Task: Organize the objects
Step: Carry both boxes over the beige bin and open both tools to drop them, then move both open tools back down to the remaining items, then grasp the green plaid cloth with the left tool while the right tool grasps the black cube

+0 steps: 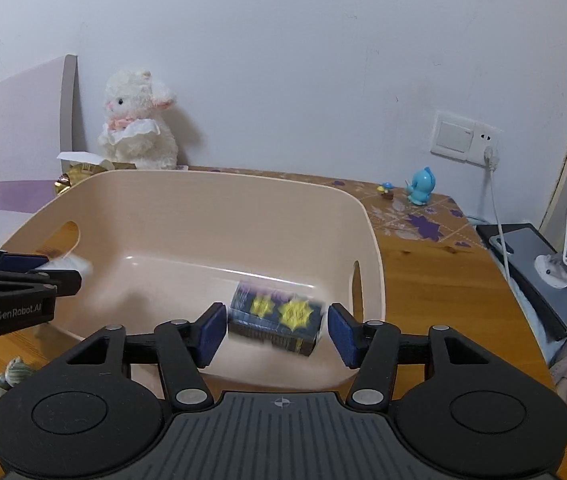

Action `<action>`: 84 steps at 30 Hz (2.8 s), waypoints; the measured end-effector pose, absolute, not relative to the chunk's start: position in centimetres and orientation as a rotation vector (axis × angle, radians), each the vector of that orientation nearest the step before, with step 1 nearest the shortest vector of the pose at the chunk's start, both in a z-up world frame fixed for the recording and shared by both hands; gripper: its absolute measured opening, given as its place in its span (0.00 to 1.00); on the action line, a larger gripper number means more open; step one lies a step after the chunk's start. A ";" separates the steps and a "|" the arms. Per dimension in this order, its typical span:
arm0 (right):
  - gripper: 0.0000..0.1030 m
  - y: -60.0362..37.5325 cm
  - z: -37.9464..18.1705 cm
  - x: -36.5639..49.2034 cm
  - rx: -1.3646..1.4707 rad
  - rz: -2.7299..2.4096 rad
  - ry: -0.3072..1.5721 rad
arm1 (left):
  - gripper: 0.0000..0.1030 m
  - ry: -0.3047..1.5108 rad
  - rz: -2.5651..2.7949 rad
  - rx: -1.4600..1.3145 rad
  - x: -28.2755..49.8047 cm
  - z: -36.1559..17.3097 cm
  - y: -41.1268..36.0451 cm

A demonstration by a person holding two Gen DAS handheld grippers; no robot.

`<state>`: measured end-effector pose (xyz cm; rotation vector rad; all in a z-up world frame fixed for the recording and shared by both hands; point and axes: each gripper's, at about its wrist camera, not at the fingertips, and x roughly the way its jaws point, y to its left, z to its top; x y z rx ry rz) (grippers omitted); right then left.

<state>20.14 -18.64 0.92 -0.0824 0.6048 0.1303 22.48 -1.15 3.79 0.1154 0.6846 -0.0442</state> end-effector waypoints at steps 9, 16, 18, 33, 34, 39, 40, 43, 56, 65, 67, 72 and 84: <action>0.90 -19.3 3.6 16.2 -0.064 0.148 0.517 | 0.78 0.676 -0.061 0.043 19.8 6.4 0.9; 0.99 -19.5 5.5 12.6 -0.106 0.145 0.501 | 0.85 0.653 -0.057 0.044 16.5 7.1 3.1; 1.00 -19.4 5.6 11.7 -0.122 0.146 0.505 | 0.86 0.665 -0.055 0.038 15.5 6.7 3.9; 1.00 -19.5 1.5 8.6 -0.163 0.170 0.639 | 0.86 0.752 -0.037 0.074 11.0 2.1 7.3; 1.00 -19.5 1.1 8.7 -0.165 0.169 0.650 | 0.86 0.757 -0.038 0.082 11.0 1.7 7.3; 1.00 -19.9 -1.2 9.5 -0.170 0.171 0.717 | 0.86 0.780 -0.069 0.108 11.3 -0.2 7.4; 1.00 -19.9 -1.7 9.7 -0.164 0.161 0.723 | 0.86 0.781 -0.080 0.110 11.4 -0.5 7.5; 1.00 -20.1 -3.0 10.4 -0.152 0.151 0.758 | 0.86 0.781 -0.107 0.118 11.7 -1.4 7.5; 1.00 -19.8 -6.7 13.4 -0.137 0.146 0.797 | 0.86 0.733 -0.194 0.173 13.4 -3.5 7.6; 0.91 -18.9 -7.2 15.3 -0.116 0.158 0.758 | 0.86 0.727 -0.240 0.199 14.8 -4.6 6.4; 0.87 -18.6 -7.2 15.3 -0.121 0.158 0.751 | 0.79 0.734 -0.254 0.198 14.9 -4.8 6.2; 0.66 -17.8 -7.0 15.1 -0.137 0.199 0.730 | 0.56 0.726 -0.276 0.199 14.6 -4.7 5.9; 0.28 -17.2 -6.1 12.8 -0.167 0.244 0.729 | 0.19 0.722 -0.327 0.204 13.0 -4.2 5.7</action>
